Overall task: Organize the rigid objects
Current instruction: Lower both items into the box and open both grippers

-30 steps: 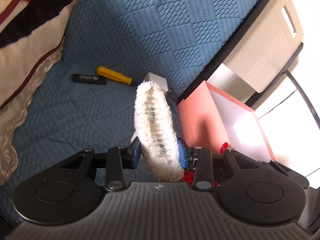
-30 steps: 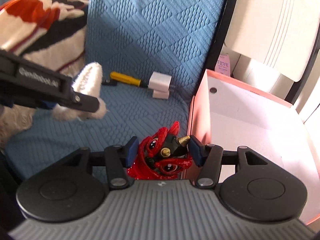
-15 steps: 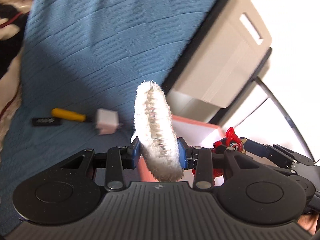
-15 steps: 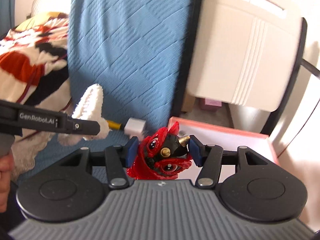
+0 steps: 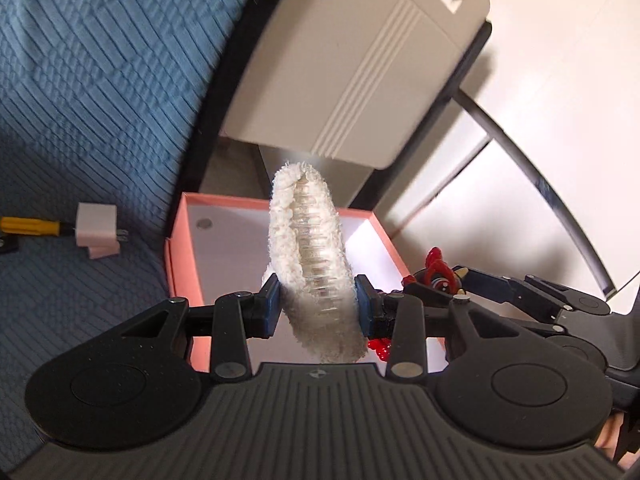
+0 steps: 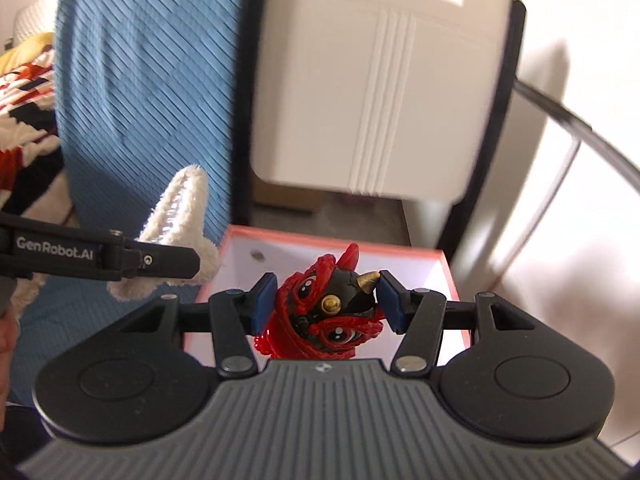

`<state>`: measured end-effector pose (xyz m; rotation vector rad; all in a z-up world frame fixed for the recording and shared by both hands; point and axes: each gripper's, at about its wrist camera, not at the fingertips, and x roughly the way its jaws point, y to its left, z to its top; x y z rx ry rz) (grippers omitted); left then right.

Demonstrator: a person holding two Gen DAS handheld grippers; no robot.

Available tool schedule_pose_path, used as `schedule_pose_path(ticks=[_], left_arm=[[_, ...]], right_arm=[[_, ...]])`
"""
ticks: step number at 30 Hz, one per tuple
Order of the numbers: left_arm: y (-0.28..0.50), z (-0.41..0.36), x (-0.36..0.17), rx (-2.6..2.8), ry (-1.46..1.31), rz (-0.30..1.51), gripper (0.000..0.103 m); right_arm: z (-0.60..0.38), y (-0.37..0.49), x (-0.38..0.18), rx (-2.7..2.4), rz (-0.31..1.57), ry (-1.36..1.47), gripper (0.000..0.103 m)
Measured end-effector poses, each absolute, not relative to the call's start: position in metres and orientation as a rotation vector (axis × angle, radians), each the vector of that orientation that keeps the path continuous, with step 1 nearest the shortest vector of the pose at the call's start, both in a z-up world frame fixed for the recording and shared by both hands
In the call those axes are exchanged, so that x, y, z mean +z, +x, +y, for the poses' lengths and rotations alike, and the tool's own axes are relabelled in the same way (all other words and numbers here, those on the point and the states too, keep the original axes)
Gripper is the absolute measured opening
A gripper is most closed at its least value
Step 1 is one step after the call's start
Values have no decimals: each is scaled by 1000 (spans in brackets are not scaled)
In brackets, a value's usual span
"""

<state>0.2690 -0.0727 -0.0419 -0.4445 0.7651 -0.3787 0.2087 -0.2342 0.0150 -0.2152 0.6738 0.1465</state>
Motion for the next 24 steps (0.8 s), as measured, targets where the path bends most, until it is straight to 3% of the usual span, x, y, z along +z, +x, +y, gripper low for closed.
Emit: schedule_pose_path(ticks=[17,21,24], left_arm=[[292,-127,-104,-432,-377,950,44],[289,-126,-104,-428,-377,954,59],[285,-122,-97,-423,-380,933,63]], right_arm=[[-290,228,-80,67,952,-115,58],[-298,226,-82,67,953,-66,59],[-301,224,-79,67,945,-59,59]])
